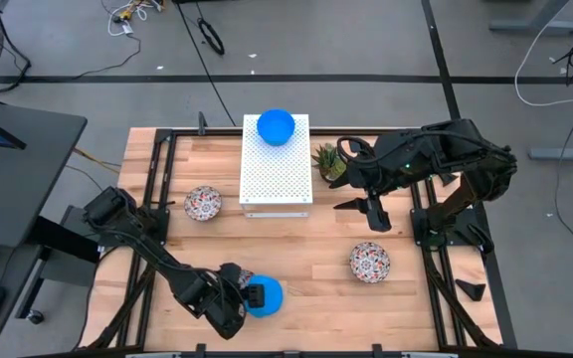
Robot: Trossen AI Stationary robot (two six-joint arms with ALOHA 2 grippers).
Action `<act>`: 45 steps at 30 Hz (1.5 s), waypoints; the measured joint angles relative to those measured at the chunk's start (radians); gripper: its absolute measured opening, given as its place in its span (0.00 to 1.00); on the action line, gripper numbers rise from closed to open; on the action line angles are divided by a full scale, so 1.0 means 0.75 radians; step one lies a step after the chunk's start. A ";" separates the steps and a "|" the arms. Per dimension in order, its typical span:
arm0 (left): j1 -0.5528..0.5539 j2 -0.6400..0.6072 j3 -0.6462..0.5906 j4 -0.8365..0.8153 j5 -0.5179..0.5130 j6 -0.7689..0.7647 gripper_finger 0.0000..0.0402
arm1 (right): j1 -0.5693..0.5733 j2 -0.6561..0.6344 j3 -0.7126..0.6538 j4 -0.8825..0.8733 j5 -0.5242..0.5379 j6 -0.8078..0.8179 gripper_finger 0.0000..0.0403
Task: Pick & Place Mini bowls
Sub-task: Stack the blue bowl on top of the blue bowl on the shelf
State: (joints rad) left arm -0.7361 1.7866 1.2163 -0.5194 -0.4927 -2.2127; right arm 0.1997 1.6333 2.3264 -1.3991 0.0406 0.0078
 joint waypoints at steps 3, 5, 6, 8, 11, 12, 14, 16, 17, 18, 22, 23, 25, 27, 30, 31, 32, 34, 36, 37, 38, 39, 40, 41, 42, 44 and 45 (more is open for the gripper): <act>0.000 0.000 0.000 0.027 -0.008 0.001 0.61 | 0.000 0.000 0.000 -0.001 0.000 0.000 0.53; 0.000 0.000 0.000 0.051 -0.041 0.018 0.64 | 0.000 0.000 0.000 -0.001 0.000 0.001 0.53; 0.000 0.000 0.000 0.070 -0.056 0.029 0.64 | 0.000 0.000 0.000 -0.001 0.000 0.001 0.53; 0.000 0.000 0.000 0.099 -0.077 0.039 0.64 | 0.000 0.000 0.000 -0.001 -0.001 0.001 0.53; 0.000 0.000 0.000 0.139 -0.083 0.059 0.61 | 0.000 0.000 0.000 -0.001 -0.001 0.001 0.53; 0.000 0.000 0.000 0.154 -0.083 0.067 0.60 | 0.000 0.000 0.000 -0.001 -0.001 0.001 0.53; 0.000 -0.002 0.001 0.175 -0.091 0.093 0.60 | 0.000 0.000 0.000 -0.001 -0.001 0.001 0.53; -0.001 -0.022 0.002 0.175 -0.116 0.121 0.61 | 0.000 0.000 0.000 -0.002 -0.007 0.002 0.53; -0.001 -0.035 0.004 0.184 -0.126 0.138 0.61 | 0.000 0.000 0.000 -0.002 -0.010 0.002 0.53; 0.000 -0.051 0.004 0.186 -0.142 0.157 0.62 | 0.000 0.000 0.000 -0.002 -0.009 0.002 0.53; 0.009 -0.131 0.004 0.172 -0.201 0.268 0.61 | 0.000 0.000 -0.001 -0.001 -0.009 0.023 0.53; 0.012 -0.154 0.004 0.162 -0.210 0.299 0.61 | 0.000 0.000 -0.001 -0.001 -0.009 0.031 0.53; 0.028 -0.201 0.004 0.155 -0.215 0.383 0.60 | 0.000 0.000 -0.001 0.002 -0.005 0.040 0.53; 0.048 -0.246 0.006 0.143 -0.213 0.478 0.60 | -0.005 0.000 -0.001 0.013 0.002 0.033 0.53; 0.092 -0.319 0.006 0.130 -0.191 0.652 0.61 | -0.005 0.000 -0.001 0.019 0.004 0.009 0.53; 0.109 -0.345 0.006 0.127 -0.174 0.710 0.61 | -0.005 0.000 -0.001 0.020 0.004 0.016 0.53; 0.126 -0.372 0.006 0.124 -0.156 0.775 0.61 | -0.005 0.000 -0.001 0.020 0.003 0.026 0.53; 0.168 -0.427 0.006 0.127 -0.112 0.897 0.61 | -0.006 0.000 -0.001 0.020 0.003 0.054 0.53; 0.206 -0.480 0.006 0.124 -0.062 1.016 0.60 | -0.006 0.000 -0.001 0.020 0.005 0.069 0.53; 0.225 -0.509 0.006 0.123 -0.040 1.079 0.60 | -0.006 0.000 -0.001 0.022 0.005 0.083 0.53; 0.247 -0.538 0.006 0.125 -0.017 1.140 0.60 | -0.006 0.000 -0.001 0.027 0.005 0.092 0.53; 0.268 -0.567 0.006 0.125 0.008 1.198 0.60 | -0.006 0.000 -0.001 0.032 0.005 0.108 0.53; 0.288 -0.596 0.006 0.123 0.034 1.256 0.60 | -0.006 0.000 -0.001 0.037 0.005 0.124 0.53; 0.307 -0.624 0.006 0.123 0.058 1.312 0.60 | -0.006 0.000 -0.001 0.039 0.006 0.136 0.53; 0.327 -0.653 0.006 0.123 0.081 1.368 0.61 | -0.006 0.000 -0.001 0.039 0.006 0.151 0.53; 0.366 -0.708 0.006 0.122 0.135 1.478 0.61 | -0.006 0.000 -0.001 0.039 0.007 0.184 0.53; 0.384 -0.734 0.006 0.120 0.159 1.528 0.61 | -0.006 0.000 -0.001 0.039 0.008 0.204 0.53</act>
State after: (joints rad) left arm -0.4480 1.2363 1.2205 -0.4291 -0.3737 -1.0666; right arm 0.1952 1.6333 2.3260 -1.3697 0.0464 0.1605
